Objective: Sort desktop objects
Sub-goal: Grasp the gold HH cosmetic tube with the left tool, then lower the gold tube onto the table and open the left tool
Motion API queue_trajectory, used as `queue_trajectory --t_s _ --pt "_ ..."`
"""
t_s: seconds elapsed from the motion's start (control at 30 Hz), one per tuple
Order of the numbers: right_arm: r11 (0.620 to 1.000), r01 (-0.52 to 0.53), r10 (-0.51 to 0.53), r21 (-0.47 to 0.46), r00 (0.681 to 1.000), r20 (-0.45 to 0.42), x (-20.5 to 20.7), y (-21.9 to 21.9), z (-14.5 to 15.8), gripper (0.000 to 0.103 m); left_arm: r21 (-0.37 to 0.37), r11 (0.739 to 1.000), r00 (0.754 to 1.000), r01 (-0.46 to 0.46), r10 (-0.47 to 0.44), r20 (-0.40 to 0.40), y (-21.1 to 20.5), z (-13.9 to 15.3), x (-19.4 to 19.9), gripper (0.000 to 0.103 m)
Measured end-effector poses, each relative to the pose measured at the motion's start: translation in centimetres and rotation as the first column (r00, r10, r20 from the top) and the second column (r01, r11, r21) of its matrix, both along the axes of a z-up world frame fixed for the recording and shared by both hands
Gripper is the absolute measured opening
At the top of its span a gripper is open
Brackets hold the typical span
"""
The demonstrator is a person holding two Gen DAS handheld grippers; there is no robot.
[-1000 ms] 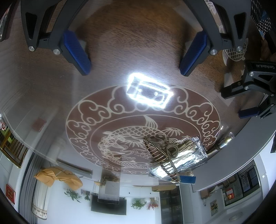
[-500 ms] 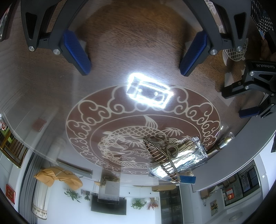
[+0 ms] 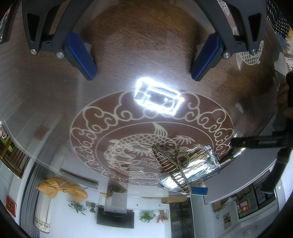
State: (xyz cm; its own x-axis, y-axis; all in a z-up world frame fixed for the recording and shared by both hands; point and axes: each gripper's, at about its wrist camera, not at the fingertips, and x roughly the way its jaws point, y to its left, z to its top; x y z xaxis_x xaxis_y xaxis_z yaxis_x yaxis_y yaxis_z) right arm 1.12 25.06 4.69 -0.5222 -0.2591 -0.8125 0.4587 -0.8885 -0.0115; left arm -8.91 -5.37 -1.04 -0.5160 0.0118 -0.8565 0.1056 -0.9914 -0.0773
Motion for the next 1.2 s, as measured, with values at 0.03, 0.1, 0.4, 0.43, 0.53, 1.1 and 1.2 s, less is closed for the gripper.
queue_trajectory --t_s 0.03,0.1,0.4,0.43,0.53,1.1,1.2 --pt "1.0 0.0 0.0 0.0 1.0 0.0 0.0 0.0 0.0 0.103 0.0 1.0 1.0 0.001 -0.001 0.0 -0.1 -0.1 -0.3 0.103" --pt "1.0 0.0 0.0 0.0 1.0 0.0 0.0 0.1 0.0 0.103 -0.009 1.0 1.0 0.004 -0.004 -0.008 -0.2 -0.1 -0.9 0.103" --pt "1.0 0.002 -0.002 0.0 1.0 0.0 0.0 0.0 0.0 0.103 -0.077 0.994 0.997 0.074 -0.074 0.007 0.2 -0.5 -3.5 0.103" --pt "1.0 0.002 -0.002 0.0 1.0 0.0 0.0 0.0 0.0 0.103 -0.078 0.994 0.997 0.073 -0.073 0.005 0.1 -0.5 -3.8 0.103" --pt "1.0 0.002 -0.002 -0.001 1.0 0.0 0.1 0.1 0.0 0.103 -0.079 0.994 0.998 0.07 -0.07 -0.005 0.1 -0.5 -4.6 0.103" --pt "1.0 0.004 -0.004 -0.001 1.0 0.001 0.1 0.0 0.0 0.103 -0.054 0.997 0.996 0.064 -0.067 -0.065 0.0 0.5 0.1 0.03" --pt "1.0 0.004 -0.004 -0.001 1.0 0.001 0.1 0.0 0.0 0.103 -0.054 0.995 0.994 0.086 -0.089 -0.068 0.5 0.6 3.4 0.03"
